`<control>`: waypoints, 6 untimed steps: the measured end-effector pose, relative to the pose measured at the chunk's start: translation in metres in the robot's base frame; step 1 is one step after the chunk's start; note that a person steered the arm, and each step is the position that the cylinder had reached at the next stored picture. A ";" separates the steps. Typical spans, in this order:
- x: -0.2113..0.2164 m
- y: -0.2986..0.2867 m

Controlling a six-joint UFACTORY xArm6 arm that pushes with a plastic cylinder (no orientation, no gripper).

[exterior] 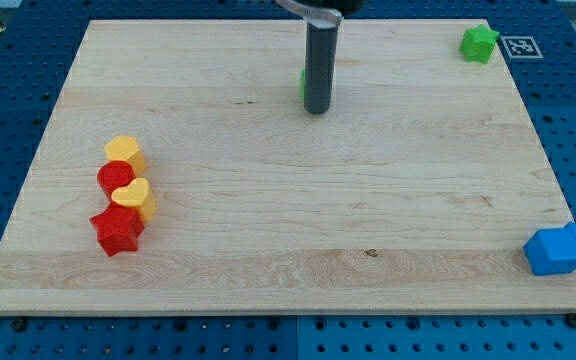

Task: Slide the green circle towards the top right

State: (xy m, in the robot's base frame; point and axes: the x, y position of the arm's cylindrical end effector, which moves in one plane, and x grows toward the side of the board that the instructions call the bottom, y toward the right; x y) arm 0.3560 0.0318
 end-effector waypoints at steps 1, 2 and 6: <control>-0.035 -0.001; -0.042 -0.012; -0.090 0.015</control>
